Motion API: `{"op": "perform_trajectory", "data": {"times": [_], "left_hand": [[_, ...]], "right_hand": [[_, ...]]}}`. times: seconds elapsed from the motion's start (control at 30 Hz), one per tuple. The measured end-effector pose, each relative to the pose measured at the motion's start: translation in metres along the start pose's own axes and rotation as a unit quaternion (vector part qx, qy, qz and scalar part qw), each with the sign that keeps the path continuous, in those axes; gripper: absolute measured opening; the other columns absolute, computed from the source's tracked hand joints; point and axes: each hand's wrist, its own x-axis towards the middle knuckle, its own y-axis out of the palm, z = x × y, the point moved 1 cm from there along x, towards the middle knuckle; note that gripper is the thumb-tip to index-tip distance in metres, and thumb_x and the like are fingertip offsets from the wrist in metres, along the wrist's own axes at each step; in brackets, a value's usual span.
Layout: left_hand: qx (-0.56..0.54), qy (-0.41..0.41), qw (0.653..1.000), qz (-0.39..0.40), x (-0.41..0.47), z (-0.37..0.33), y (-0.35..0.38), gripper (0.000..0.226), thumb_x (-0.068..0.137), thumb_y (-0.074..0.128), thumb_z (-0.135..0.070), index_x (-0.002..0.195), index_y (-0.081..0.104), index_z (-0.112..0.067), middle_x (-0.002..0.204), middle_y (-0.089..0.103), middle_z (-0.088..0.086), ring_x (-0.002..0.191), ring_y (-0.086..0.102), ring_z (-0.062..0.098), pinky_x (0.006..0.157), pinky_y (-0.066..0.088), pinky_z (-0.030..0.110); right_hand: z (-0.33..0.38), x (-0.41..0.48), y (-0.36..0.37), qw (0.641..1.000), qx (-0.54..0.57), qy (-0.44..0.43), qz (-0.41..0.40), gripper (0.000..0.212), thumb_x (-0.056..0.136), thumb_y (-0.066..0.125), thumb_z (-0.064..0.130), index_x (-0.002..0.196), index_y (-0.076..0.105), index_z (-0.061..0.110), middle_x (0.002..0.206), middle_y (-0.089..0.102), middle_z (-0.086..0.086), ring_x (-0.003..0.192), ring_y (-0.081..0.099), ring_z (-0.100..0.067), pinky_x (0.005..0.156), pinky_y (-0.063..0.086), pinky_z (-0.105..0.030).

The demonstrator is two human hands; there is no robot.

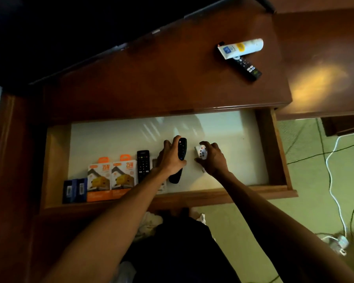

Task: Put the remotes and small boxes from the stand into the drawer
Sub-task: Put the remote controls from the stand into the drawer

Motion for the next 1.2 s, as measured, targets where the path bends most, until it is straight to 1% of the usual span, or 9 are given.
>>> {"op": "perform_trajectory", "data": {"times": [0.2,0.3,0.37,0.47,0.6,0.77,0.93,1.1,1.2], "left_hand": [[0.027,-0.034,0.999,0.013,0.017,0.000,0.025,0.091,0.077,0.081,-0.027,0.148,0.024,-0.028,0.136,0.036,0.014,0.116,0.054,0.038,0.091,0.052,0.046],[0.028,-0.036,0.998,0.043,0.029,0.001,0.015,0.094,0.075,0.083,-0.032,0.149,0.025,-0.027,0.139,0.037,0.015,0.121,0.050,0.039,0.095,0.048,0.048],[0.035,-0.008,0.997,0.070,0.038,0.004,0.005,0.099,0.072,0.085,-0.032,0.152,0.026,-0.025,0.140,0.038,0.015,0.125,0.047,0.037,0.101,0.044,0.045],[0.103,0.056,0.987,0.111,0.050,0.004,-0.007,0.105,0.067,0.088,-0.031,0.153,0.029,-0.023,0.143,0.037,0.013,0.131,0.039,0.034,0.110,0.036,0.042],[0.152,0.080,0.977,0.125,0.053,0.004,-0.010,0.100,0.066,0.088,-0.034,0.150,0.035,-0.018,0.144,0.041,0.010,0.130,0.038,0.032,0.107,0.039,0.044],[0.245,0.090,0.961,0.096,0.039,0.020,-0.016,0.097,0.066,0.083,-0.051,0.146,0.038,-0.019,0.144,0.045,0.005,0.133,0.037,0.030,0.102,0.038,0.046],[0.256,0.090,0.960,0.074,0.028,0.038,-0.013,0.097,0.063,0.078,-0.062,0.143,0.041,-0.021,0.142,0.047,0.003,0.134,0.033,0.027,0.104,0.030,0.047],[0.244,0.078,0.965,0.060,0.023,0.041,-0.009,0.095,0.066,0.078,-0.059,0.145,0.038,-0.023,0.147,0.043,0.003,0.139,0.027,0.029,0.111,0.021,0.054],[0.231,0.077,0.968,0.063,0.020,0.043,-0.010,0.095,0.067,0.078,-0.057,0.146,0.038,-0.023,0.147,0.042,0.004,0.140,0.026,0.029,0.111,0.022,0.054]], "right_hand": [[-0.014,0.005,0.011,0.999,-0.036,-0.017,0.014,0.069,0.076,0.078,0.035,0.135,0.045,0.022,0.130,0.046,-0.012,0.105,0.059,-0.037,0.082,0.053,-0.044],[-0.020,0.010,0.005,0.998,-0.019,-0.029,0.052,0.076,0.072,0.082,0.034,0.137,0.045,0.021,0.132,0.044,-0.012,0.106,0.058,-0.037,0.087,0.053,-0.045],[-0.027,0.015,-0.003,0.995,-0.008,-0.041,0.095,0.084,0.069,0.086,0.029,0.141,0.043,0.021,0.136,0.041,-0.013,0.107,0.059,-0.036,0.092,0.052,-0.048],[-0.034,0.019,-0.012,0.988,-0.004,-0.061,0.144,0.091,0.065,0.088,0.014,0.143,0.041,0.021,0.139,0.038,-0.013,0.101,0.061,-0.030,0.090,0.055,-0.044],[-0.033,0.015,-0.008,0.987,0.014,-0.079,0.142,0.088,0.064,0.087,0.005,0.141,0.044,0.018,0.137,0.038,-0.013,0.093,0.063,-0.025,0.084,0.058,-0.038],[-0.022,0.005,0.013,0.982,0.020,-0.106,0.156,0.087,0.064,0.087,0.004,0.139,0.044,0.014,0.137,0.036,-0.014,0.093,0.064,-0.028,0.076,0.058,-0.037],[-0.012,0.001,0.026,0.979,0.020,-0.108,0.173,0.088,0.064,0.087,0.003,0.139,0.044,0.013,0.138,0.035,-0.014,0.095,0.064,-0.029,0.078,0.058,-0.039],[-0.006,0.000,0.033,0.974,0.005,-0.119,0.192,0.086,0.065,0.086,0.002,0.139,0.044,0.011,0.137,0.034,-0.014,0.098,0.061,-0.031,0.074,0.057,-0.034],[-0.004,-0.005,0.040,0.973,-0.008,-0.112,0.202,0.087,0.062,0.088,0.004,0.138,0.045,0.009,0.137,0.035,-0.017,0.100,0.061,-0.035,0.079,0.058,-0.040]]}}
